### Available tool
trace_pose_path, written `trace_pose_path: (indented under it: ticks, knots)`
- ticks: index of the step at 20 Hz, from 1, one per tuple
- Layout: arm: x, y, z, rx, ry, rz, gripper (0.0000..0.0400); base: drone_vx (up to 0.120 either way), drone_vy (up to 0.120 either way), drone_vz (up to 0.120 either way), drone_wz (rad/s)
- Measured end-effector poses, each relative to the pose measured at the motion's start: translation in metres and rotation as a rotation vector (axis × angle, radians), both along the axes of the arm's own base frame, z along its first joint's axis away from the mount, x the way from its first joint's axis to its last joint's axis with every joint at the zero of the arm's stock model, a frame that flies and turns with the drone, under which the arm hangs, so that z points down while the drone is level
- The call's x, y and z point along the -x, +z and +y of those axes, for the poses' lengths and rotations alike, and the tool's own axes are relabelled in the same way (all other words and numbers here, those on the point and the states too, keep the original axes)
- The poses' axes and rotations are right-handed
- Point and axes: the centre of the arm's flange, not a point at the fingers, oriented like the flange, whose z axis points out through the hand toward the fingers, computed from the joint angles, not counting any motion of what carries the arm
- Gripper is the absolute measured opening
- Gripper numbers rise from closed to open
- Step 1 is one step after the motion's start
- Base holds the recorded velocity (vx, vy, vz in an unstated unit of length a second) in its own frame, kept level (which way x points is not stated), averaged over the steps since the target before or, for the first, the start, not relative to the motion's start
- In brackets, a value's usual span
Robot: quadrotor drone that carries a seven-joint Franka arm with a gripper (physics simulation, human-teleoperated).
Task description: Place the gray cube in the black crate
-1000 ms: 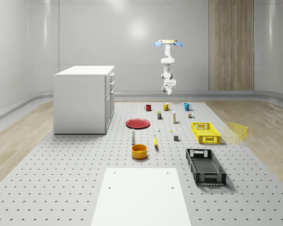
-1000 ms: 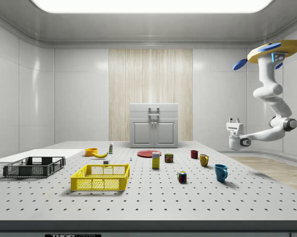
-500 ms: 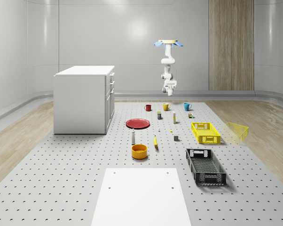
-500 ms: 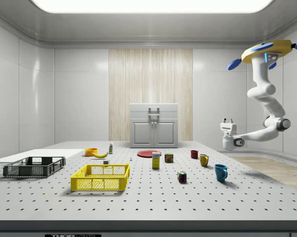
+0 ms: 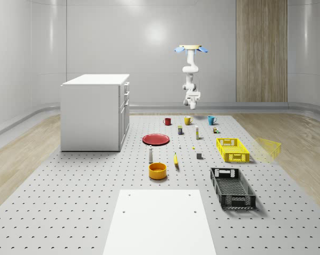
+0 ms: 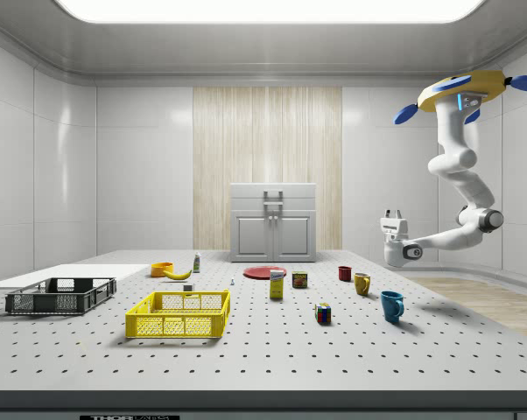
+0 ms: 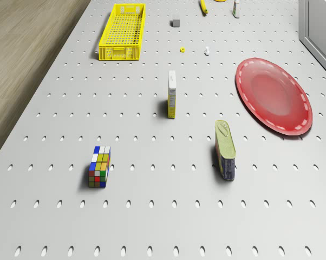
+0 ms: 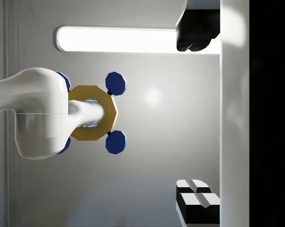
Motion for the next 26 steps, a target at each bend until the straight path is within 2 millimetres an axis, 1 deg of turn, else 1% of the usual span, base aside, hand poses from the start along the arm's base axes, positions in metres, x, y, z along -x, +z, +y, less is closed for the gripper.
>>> trace_pose_path:
  ticks: [10, 17, 22, 24, 26]
  knots:
    - [0.001, 0.0, 0.003, 0.027, -0.001, -0.008, 0.04, 0.12, 0.0, 0.0, 0.0]
    - [0.001, -0.001, 0.01, 0.104, -0.002, -0.013, 0.04, 0.12, 0.0, 0.0, 0.0]
    - [0.002, -0.003, 0.024, 0.249, -0.006, -0.016, 0.04, 0.12, 0.0, 0.0, 0.0]
    - [0.002, -0.006, 0.034, 0.35, -0.008, -0.018, 0.04, 0.12, 0.0, 0.0, 0.0]
    - [0.002, -0.012, 0.047, 0.488, -0.011, -0.019, 0.04, 0.12, 0.0, 0.0, 0.0]
